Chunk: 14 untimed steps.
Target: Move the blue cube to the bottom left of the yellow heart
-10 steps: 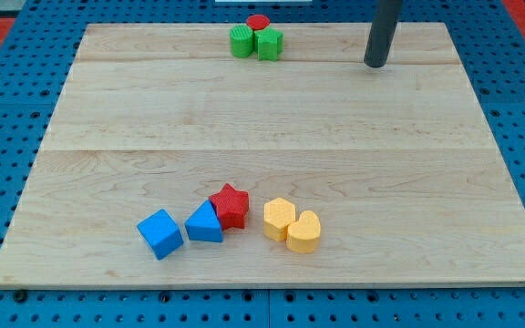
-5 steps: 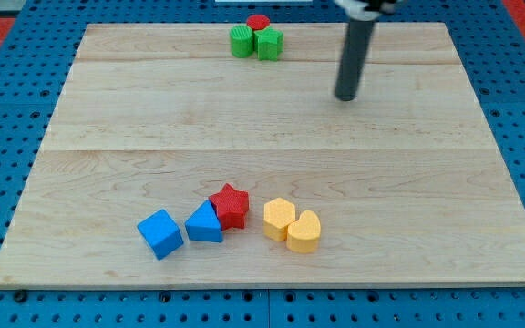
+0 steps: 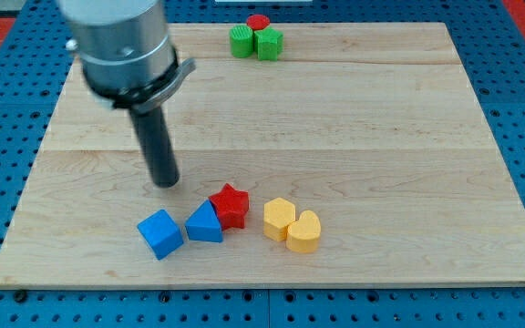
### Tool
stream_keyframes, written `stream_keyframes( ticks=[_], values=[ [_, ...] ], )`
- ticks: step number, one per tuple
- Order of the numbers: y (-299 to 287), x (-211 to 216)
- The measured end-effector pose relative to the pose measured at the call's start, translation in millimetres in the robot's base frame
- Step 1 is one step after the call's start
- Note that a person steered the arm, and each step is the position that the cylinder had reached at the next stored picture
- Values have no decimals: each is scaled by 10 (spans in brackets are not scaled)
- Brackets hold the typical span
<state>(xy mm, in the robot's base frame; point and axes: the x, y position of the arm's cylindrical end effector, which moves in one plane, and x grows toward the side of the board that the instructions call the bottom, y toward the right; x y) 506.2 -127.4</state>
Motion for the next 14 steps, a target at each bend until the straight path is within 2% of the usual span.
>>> stream_keyframes(
  ticks=[1,2,4,5,7,14],
  values=[
    [-23,503],
    [76,661],
    [-811,876],
    [-722,1119],
    [598,1122],
    [727,1030]
  ],
)
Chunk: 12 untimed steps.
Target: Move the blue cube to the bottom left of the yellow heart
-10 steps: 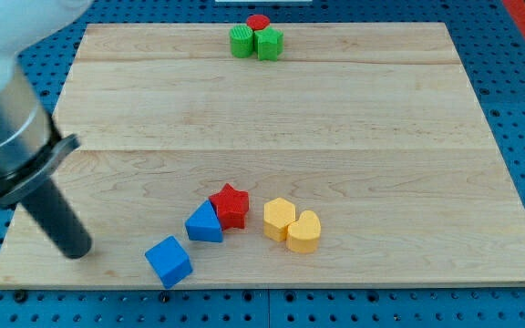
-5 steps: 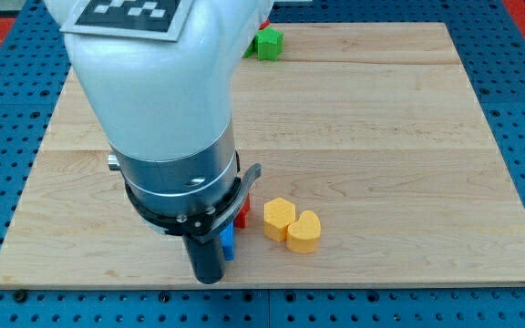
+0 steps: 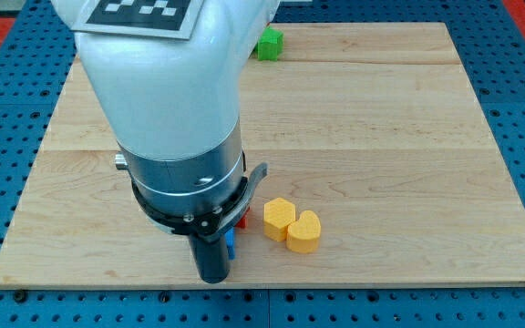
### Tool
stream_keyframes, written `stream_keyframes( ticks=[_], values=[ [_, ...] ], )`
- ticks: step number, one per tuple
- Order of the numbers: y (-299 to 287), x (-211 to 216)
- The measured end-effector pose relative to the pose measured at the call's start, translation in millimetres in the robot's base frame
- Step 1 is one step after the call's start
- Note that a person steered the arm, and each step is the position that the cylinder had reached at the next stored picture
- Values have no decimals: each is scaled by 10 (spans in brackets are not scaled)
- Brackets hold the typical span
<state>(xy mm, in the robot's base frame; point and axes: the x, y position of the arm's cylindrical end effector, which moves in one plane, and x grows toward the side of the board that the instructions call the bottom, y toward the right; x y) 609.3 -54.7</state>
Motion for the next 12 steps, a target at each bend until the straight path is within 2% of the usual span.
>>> stream_keyframes(
  ticks=[1,3,4,5,6,7,8,9,11,12],
  values=[
    [1,0],
    [-758,-25],
    [-423,-364],
    [274,-590],
    [633,-590],
    [63,-583],
    [-47,-380],
    [303,-84],
    [1259,-290],
    [1478,-290]
  ],
)
